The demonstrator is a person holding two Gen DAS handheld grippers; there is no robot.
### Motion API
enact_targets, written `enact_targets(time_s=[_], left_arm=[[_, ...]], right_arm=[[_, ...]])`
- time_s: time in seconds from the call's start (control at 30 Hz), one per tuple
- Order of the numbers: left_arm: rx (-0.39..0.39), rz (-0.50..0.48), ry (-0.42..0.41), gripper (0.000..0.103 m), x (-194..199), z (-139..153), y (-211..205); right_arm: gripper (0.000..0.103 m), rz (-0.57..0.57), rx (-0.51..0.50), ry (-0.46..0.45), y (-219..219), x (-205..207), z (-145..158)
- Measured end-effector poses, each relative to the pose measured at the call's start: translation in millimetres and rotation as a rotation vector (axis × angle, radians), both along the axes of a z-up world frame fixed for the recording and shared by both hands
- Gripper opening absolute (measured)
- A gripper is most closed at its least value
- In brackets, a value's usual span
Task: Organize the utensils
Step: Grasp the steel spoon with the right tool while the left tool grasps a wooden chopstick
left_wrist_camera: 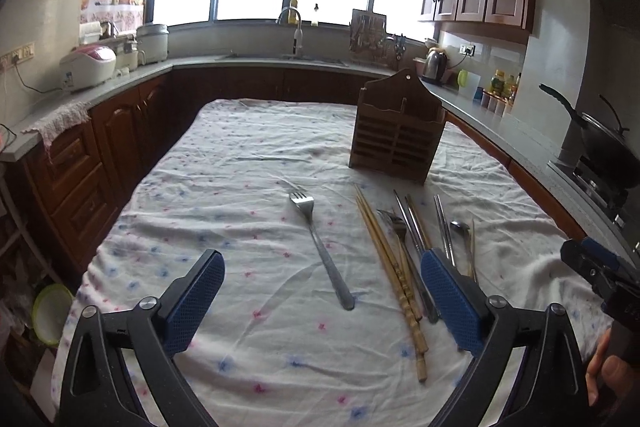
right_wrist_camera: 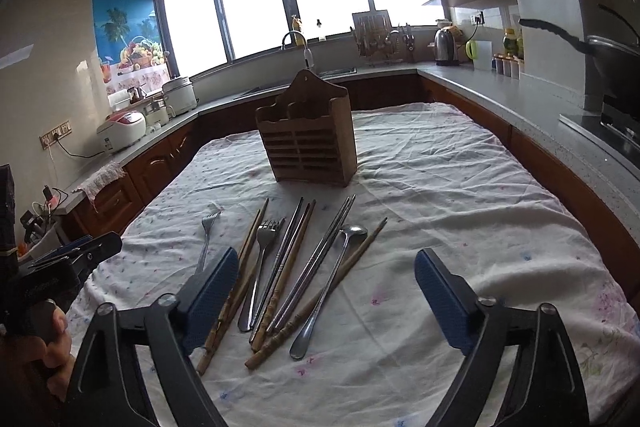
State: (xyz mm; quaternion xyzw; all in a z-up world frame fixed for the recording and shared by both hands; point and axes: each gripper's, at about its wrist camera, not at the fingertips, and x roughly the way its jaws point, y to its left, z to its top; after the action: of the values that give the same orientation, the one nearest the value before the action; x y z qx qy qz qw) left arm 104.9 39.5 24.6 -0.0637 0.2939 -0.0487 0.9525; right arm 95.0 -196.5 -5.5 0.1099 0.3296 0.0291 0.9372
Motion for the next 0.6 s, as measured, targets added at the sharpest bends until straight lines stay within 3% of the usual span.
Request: enact_targets(time_s=[0.2,0.6], left_arm=[[-0.047,-0.057,0.093,0.076,44.6,-1.5,-2.2],[-0.062,-0.157,0.248,0.054,149.3,-17.6,-19.0]], right_arm=[[0.048,0.015,0.063,0.119,-7.8,39.7,-23.5],[0.031,0.031,0.079,0.266,-13.0,95.5,-59.4]])
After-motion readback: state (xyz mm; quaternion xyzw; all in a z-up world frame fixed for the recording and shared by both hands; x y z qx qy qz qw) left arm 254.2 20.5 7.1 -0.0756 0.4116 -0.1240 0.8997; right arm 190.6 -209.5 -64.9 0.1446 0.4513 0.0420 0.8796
